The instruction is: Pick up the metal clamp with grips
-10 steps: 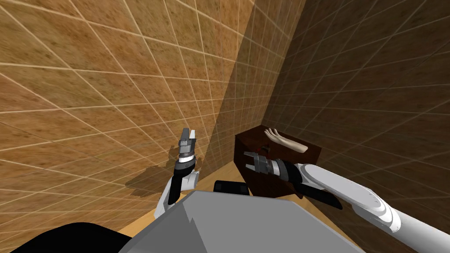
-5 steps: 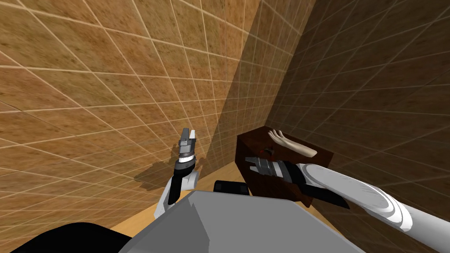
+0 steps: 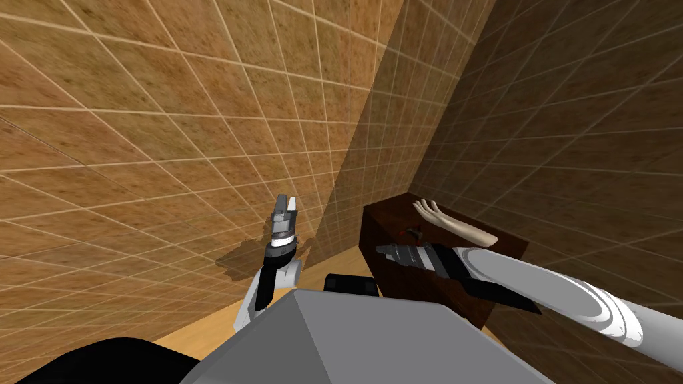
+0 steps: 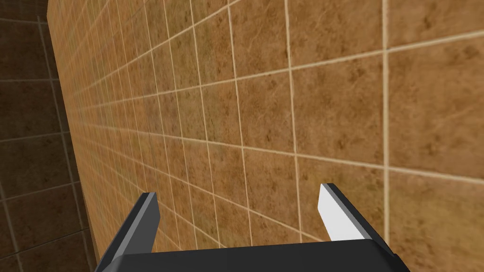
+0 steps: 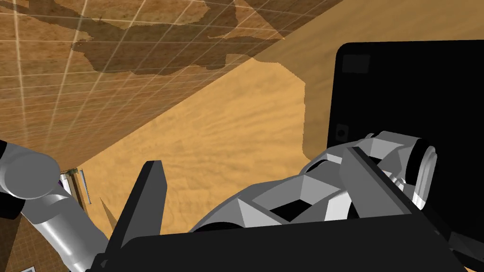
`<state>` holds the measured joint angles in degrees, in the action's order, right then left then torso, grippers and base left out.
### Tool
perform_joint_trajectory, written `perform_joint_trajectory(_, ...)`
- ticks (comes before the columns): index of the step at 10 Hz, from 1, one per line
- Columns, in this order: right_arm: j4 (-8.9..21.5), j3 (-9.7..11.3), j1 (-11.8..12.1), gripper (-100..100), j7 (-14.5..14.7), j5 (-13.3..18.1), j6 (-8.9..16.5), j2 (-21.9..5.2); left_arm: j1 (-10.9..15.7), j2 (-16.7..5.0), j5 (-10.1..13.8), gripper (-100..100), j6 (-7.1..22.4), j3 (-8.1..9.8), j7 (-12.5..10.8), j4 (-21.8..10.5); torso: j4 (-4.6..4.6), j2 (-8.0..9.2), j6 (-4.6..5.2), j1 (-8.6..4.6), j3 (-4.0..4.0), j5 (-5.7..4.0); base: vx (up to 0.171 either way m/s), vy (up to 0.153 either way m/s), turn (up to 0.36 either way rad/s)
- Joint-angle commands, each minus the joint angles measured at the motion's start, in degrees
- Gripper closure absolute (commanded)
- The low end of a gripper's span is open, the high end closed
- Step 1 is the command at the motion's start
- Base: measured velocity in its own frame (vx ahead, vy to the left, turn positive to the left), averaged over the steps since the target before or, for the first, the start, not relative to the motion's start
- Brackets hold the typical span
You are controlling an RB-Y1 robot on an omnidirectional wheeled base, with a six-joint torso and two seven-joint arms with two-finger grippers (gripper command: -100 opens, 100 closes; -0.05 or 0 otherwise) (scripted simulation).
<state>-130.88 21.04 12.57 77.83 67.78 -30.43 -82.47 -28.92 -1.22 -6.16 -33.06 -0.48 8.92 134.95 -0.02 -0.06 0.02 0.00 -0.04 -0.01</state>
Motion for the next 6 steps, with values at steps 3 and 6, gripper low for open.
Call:
perform_joint_trajectory(3, -0.04, 0.29, 0.23, -100, 5.4, 2.89, -0.22, -3.09, -0.01, 0.0, 0.0, 0, 0.0, 0.01, 0.0, 0.0, 0.01, 0.03, 0.07, -0.02, 0.02, -0.02, 0.006, -0.01, 0.032)
perform_joint_trajectory(6, -0.22, 1.56, -0.63, -100, 10.75, 7.21, -0.53, -7.37, -0.01, 0.0, 0.0, 0, 0.0, 0.01, 0.0, 0.0, 0.01, 0.02, 0.05, -0.04, 0.01, -0.01, 0.007, -0.014, 0.116)
